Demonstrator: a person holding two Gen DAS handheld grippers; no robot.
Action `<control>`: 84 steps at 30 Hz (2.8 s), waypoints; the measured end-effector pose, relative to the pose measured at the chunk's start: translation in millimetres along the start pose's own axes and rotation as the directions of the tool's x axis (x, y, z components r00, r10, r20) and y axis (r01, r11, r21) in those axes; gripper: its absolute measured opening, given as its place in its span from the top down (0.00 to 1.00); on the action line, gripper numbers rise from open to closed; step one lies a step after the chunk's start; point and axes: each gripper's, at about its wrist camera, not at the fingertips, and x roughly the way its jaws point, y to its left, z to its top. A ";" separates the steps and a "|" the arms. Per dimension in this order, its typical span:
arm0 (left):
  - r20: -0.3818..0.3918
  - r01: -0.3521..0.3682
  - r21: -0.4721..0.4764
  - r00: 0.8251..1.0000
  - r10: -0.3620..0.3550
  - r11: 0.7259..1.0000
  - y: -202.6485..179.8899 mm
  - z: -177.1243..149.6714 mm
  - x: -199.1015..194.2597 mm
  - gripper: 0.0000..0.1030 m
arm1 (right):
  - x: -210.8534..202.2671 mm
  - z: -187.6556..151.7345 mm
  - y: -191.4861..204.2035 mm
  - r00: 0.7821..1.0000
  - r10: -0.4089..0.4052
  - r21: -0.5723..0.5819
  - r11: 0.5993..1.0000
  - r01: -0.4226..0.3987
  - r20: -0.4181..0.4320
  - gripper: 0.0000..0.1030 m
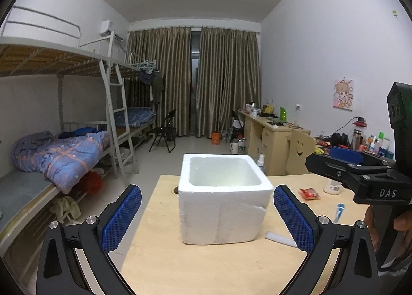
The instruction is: Organize soft objects
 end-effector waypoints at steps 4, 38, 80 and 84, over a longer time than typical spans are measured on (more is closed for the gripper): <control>0.019 0.013 0.004 1.000 -0.013 1.000 -9.0 -0.6 -16.1 0.00 | -21.4 -6.6 2.1 1.000 -0.012 -0.005 1.000 0.012 0.025 0.00; 0.099 0.112 0.030 0.989 -0.115 0.993 -58.4 -31.5 -115.5 0.00 | -117.6 -60.2 13.4 0.983 -0.097 -0.011 0.995 0.100 0.153 0.00; -0.002 0.222 -0.021 0.975 -0.222 0.975 -99.8 -111.8 -60.6 0.00 | -115.6 -145.1 -42.7 0.963 -0.267 0.101 0.959 0.264 0.021 0.00; -0.016 0.225 -0.003 0.974 -0.225 0.974 -102.7 -112.8 -55.1 0.00 | -113.6 -146.5 -47.2 0.962 -0.271 0.106 0.957 0.269 0.008 0.00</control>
